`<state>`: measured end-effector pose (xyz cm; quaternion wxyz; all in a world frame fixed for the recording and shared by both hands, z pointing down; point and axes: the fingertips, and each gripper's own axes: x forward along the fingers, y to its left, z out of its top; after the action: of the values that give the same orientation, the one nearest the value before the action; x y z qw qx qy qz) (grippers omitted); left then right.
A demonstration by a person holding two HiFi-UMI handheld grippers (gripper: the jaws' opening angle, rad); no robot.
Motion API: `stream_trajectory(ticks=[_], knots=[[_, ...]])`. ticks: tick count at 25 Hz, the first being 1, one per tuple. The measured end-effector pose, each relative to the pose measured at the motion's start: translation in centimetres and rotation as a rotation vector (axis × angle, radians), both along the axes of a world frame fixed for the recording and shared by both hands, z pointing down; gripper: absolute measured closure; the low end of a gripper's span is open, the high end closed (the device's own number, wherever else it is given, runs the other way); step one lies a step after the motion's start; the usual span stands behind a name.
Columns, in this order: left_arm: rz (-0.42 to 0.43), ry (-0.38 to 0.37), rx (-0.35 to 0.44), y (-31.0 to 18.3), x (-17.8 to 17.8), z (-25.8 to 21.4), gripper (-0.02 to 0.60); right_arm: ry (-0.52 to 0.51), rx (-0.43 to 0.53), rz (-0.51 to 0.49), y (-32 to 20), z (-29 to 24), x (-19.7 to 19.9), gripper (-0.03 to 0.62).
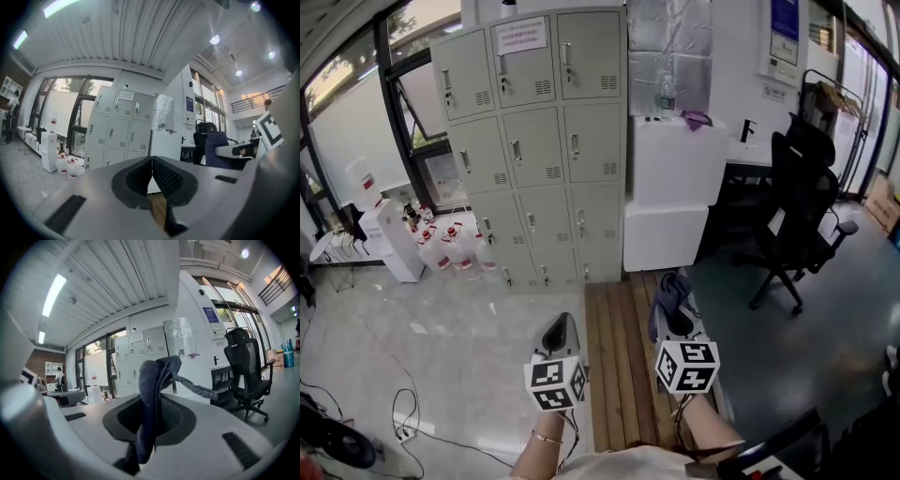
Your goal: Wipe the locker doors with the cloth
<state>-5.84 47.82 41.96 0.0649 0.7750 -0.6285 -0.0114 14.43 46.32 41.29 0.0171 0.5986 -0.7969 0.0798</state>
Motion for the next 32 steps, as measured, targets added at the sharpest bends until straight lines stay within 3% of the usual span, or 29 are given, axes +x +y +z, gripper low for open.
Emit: stream_trajectory(ticks=[12, 32], knots=[[-0.002, 0.013, -0.029, -5.9, -0.9, 1.1, 0.572, -0.005, -0.031, 0.0, -6.1, 1.2, -0.9, 0.551], [-0.078, -0.02, -0.034, -29.6, 0.3, -0.2, 0.572, -0.06, -0.036, -0.038, -31.5, 0.3, 1.6, 0.551]])
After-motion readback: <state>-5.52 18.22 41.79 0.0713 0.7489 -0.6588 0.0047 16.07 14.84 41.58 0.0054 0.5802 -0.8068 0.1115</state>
